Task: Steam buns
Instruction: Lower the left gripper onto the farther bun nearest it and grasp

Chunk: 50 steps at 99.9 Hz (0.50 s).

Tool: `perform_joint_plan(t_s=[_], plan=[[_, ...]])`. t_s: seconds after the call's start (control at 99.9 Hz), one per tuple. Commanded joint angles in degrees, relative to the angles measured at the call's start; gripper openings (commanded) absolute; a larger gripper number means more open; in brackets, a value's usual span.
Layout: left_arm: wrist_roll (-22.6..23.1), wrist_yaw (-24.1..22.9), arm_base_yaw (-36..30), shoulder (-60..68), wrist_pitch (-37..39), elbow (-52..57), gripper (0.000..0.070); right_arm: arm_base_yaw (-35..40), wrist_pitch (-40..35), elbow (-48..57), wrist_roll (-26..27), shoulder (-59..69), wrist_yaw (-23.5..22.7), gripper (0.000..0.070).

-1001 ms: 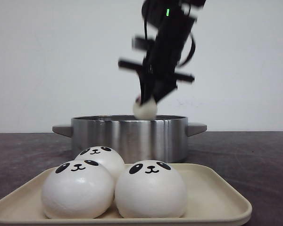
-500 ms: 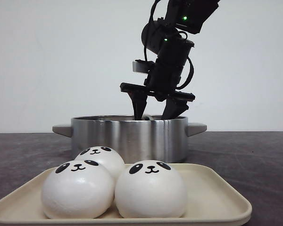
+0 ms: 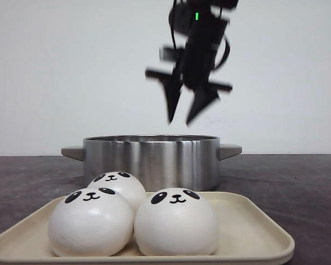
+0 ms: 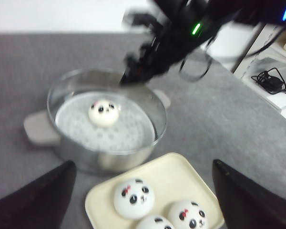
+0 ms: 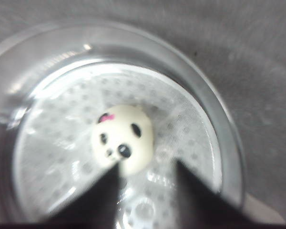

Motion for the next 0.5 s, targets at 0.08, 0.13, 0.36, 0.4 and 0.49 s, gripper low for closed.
perform_joint_plan(t_s=[0.08, 0.13, 0.36, 0.4, 0.49], plan=[[-4.66, 1.27, -1.14, 6.67, -1.29, 0.66, 0.0544, 5.70, -1.60, 2.78, -1.73, -11.89, 2.97, 0.0014], [-5.38, 2.19, -1.97, 9.66, -1.33, 0.66, 0.0545, 8.15, -2.05, 2.78, -2.23, -16.57, 5.29, 0.0014], [-8.31, 2.47, -6.71, 25.03, 1.25, 0.68, 0.0545, 22.36, -2.69, 2.78, -2.08, -35.19, 16.96, 0.0013], [-8.24, 2.45, -7.23, 27.89, 2.21, 0.68, 0.0545, 24.76, -2.67, 2.75, -2.05, -37.51, 19.47, 0.0013], [-8.17, 2.23, -8.28, 33.97, 4.35, 0.68, 0.0546, 29.33, -2.84, 2.78, -1.29, -41.44, 25.14, 0.0013]])
